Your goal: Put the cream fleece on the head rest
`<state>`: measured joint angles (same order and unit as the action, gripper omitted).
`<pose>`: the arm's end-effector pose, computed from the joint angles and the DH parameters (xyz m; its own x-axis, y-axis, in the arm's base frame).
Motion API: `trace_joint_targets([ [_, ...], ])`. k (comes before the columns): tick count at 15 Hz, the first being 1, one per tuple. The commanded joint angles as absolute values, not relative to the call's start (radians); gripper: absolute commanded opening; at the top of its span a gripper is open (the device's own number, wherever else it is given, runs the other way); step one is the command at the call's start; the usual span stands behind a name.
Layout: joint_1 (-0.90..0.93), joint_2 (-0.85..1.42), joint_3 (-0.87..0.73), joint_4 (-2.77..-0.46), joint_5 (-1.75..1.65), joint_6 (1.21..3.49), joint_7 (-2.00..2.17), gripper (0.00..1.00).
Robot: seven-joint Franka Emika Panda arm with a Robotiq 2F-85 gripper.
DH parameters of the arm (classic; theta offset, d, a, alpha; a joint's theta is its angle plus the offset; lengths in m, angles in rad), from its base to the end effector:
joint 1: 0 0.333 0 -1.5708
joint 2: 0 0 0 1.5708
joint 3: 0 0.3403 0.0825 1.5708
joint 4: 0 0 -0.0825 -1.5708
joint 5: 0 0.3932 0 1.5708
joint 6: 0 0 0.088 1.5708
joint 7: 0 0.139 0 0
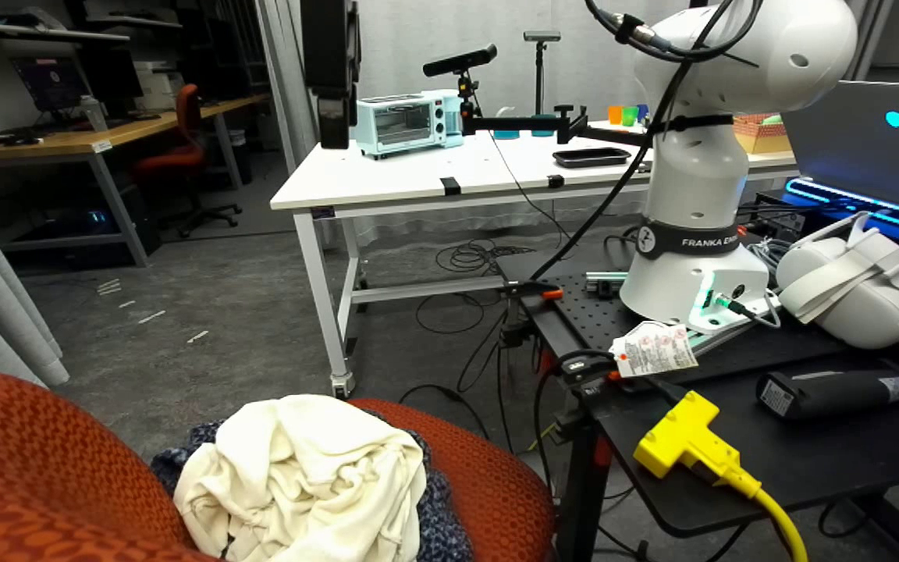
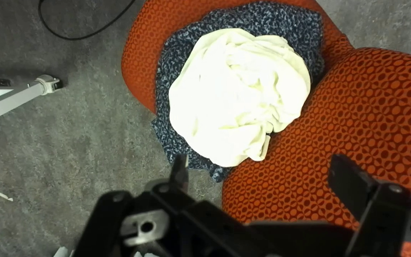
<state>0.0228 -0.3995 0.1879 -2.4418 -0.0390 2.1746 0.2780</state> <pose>0.4282 0.0908 0.4445 0.9877 -0.0513 0.1480 -0.0620 -0.9957 0.0692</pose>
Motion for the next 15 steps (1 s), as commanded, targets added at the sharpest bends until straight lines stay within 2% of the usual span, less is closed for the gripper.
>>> trace_joint_targets([
  [1,0.022,-0.255,0.191,-2.403,-0.070,2.249,0.320,1.00],
  [10,0.039,-0.183,0.171,-2.393,-0.070,2.248,0.327,1.00],
  [15,0.032,-0.016,0.157,-2.371,-0.096,2.322,0.342,1.00],
])
